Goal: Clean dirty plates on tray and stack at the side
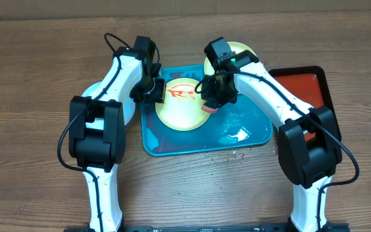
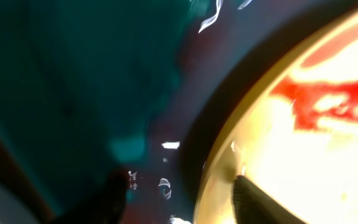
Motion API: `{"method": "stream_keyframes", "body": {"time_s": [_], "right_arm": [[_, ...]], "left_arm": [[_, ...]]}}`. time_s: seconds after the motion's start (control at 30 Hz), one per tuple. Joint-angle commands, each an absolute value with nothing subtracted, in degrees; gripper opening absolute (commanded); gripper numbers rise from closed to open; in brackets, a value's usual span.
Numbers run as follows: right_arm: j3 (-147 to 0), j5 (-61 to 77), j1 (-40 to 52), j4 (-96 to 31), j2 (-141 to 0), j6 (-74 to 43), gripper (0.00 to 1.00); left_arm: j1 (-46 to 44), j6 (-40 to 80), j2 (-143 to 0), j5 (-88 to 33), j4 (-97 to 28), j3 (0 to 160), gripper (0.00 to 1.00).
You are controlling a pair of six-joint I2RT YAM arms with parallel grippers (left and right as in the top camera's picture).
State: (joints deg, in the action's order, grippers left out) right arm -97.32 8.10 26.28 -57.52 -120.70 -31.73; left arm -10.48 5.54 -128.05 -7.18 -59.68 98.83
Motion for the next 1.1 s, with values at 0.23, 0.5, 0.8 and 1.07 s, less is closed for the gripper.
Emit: {"method": "stream_keyframes", "body": {"time_s": [0.23, 0.5, 0.8, 1.07], "right_arm": [[-97.89, 7.73, 25.91, -57.52, -119.70, -31.05, 0.04], [-97.89, 7.70, 25.67, -58.35, -119.70, -30.00, 0.04], [-97.89, 7.53, 24.95, -58.35, -119.70, -29.74, 0.04], [-97.89, 7.53, 24.88, -57.45, -119.70, -29.58, 0.04]], "left_arm": [[-11.11, 17.78, -128.05, -16.58, -74.15, 103.35, 0.62], [-11.29, 18.70, -114.56, -10.17, -75.37, 103.26, 0.64], [-13.91, 30.70, -91.70, -4.49, -63.99, 83.48, 0.68], [-15.00, 58.43, -83.83, -5.15, -40.07, 60.99, 0.67]]}}
